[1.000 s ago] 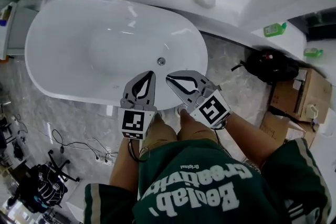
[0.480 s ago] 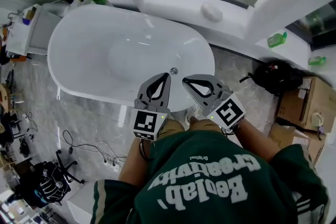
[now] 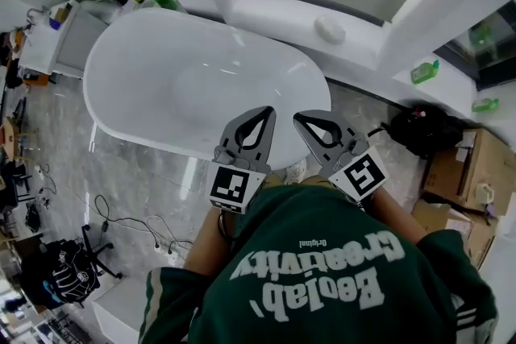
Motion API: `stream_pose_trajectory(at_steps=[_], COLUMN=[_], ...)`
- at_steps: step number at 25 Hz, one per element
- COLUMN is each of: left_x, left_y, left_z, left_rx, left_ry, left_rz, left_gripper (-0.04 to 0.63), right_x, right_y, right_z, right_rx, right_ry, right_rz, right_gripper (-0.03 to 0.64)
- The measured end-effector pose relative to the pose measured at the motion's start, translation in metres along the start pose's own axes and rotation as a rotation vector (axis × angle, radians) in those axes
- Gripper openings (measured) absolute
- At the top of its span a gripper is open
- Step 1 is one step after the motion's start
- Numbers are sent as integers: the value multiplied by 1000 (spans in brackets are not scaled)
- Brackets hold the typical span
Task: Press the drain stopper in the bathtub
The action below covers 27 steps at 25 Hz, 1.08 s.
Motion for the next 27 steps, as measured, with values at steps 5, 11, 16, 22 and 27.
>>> stream_pose_trajectory(at_steps=[5,11,16,22,27], left_x=[-1,-2,-3,-2,-3], left_y=[-7,-11,-13,-12,-13], left_z=[-3,-10,-14,-15,-18], left_rx=[-12,-17,-17,-3,4], left_ry=[0,10,14,17,27], left_rz=[-21,-19,-33,-39,-56], left_gripper=[6,6,6,6,6], right_x=[3,-1,-5,-5,-3], right_y=[-1,0,0,0,-1], right_z=[-1,0,0,-1,-1], right_rx=[3,-9,-28,-30,-36], right_ry=[6,14,18,22,26], right_rz=[30,17,13,-1,7], right_gripper=[15,15,15,15,15])
Point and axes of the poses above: the fingertips, and each gripper's own axes: z backward along the fingers, x to its left, y out of its underside, the point moved 6 cm from there along z, backward along the fingers, and after that the axes turned 2 degrees about x, right-handed, at the moved point
